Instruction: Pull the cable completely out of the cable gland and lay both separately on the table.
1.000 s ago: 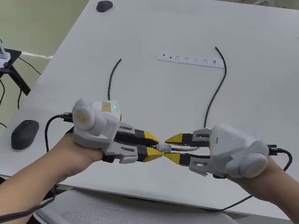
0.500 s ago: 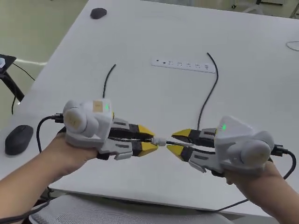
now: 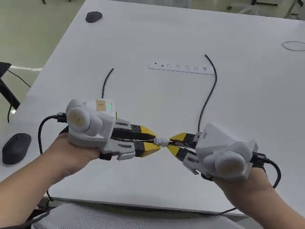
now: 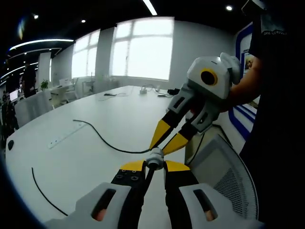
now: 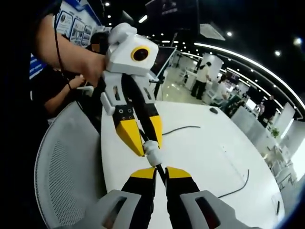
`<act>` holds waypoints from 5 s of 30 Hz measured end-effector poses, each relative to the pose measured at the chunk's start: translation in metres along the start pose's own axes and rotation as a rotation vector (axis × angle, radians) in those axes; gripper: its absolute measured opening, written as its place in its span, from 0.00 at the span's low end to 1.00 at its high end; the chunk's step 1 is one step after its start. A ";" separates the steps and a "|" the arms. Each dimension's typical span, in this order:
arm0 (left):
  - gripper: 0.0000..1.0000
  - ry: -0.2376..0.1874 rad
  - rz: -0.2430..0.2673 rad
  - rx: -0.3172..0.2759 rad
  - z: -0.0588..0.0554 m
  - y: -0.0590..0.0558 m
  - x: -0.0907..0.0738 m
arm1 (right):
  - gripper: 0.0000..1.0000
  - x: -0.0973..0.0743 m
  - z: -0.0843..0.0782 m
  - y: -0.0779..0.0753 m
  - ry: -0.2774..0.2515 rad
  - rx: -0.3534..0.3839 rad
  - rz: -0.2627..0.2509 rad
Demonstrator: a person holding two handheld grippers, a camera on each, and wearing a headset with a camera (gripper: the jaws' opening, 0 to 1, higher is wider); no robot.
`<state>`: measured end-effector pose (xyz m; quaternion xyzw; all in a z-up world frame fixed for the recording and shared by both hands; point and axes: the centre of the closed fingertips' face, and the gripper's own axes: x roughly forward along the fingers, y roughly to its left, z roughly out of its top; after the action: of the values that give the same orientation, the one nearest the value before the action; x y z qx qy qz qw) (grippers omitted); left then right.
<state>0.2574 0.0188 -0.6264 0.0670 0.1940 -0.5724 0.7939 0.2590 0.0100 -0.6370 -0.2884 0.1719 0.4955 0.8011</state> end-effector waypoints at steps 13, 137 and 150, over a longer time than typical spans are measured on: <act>0.15 0.007 -0.015 -0.050 -0.004 0.001 0.005 | 0.00 0.002 -0.006 0.001 0.041 -0.125 0.006; 0.15 -0.006 0.052 -0.126 0.005 -0.008 0.005 | 0.01 -0.014 -0.011 -0.011 0.099 -0.073 -0.206; 0.15 -0.015 0.056 -0.117 0.006 -0.007 0.004 | 0.00 -0.017 -0.022 -0.017 0.080 0.035 -0.198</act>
<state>0.2533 0.0111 -0.6218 0.0218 0.2191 -0.5381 0.8136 0.2666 -0.0219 -0.6393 -0.3095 0.1831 0.3991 0.8434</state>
